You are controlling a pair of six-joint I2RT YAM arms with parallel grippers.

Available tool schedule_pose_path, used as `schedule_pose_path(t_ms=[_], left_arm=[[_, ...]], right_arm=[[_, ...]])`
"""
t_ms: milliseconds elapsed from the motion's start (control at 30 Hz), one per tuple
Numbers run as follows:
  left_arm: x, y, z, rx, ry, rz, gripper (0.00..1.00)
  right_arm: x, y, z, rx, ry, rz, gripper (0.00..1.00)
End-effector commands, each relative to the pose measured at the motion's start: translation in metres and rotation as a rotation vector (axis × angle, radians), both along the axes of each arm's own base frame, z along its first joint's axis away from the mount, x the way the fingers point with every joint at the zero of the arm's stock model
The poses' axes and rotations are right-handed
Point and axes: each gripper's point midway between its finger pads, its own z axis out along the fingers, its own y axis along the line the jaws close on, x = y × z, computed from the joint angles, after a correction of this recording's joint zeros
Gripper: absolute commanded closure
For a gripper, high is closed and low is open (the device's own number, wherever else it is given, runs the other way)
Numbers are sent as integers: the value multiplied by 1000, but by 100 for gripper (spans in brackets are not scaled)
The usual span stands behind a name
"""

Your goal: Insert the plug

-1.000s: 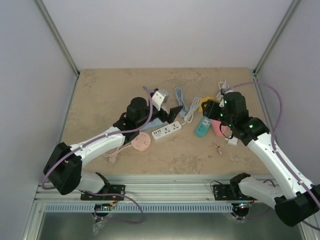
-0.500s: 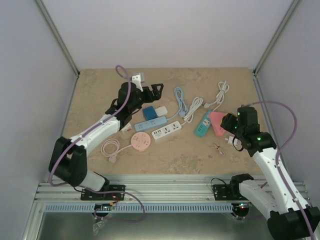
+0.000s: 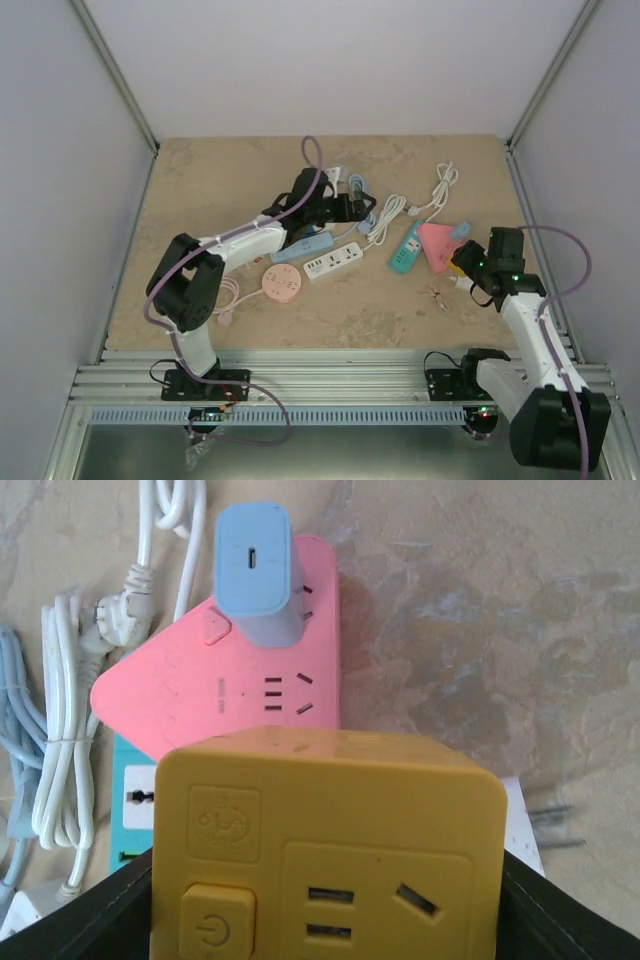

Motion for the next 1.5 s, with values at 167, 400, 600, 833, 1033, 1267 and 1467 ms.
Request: schedule_pose_path(t_ms=[167, 400, 600, 833, 1033, 1267, 1467], left_arm=[[-13, -63, -16, 0, 56, -138, 1], [-20, -80, -37, 30, 98, -172, 4], [-23, -88, -53, 74, 113, -197, 6], [-28, -98, -69, 131, 118, -208, 6], [-29, -102, -75, 140, 124, -222, 9], [-33, -109, -92, 159, 177, -243, 17], [-37, -115, -98, 173, 197, -293, 19]], right_arm=[[32, 6, 1, 182, -107, 135, 55], [24, 7, -12, 253, -46, 145, 55], [23, 11, -14, 278, -5, 164, 55], [27, 6, -16, 260, 7, 162, 55], [35, 3, -12, 261, -12, 162, 55], [43, 2, -12, 265, -28, 169, 55], [43, 4, -19, 265, -8, 187, 55]])
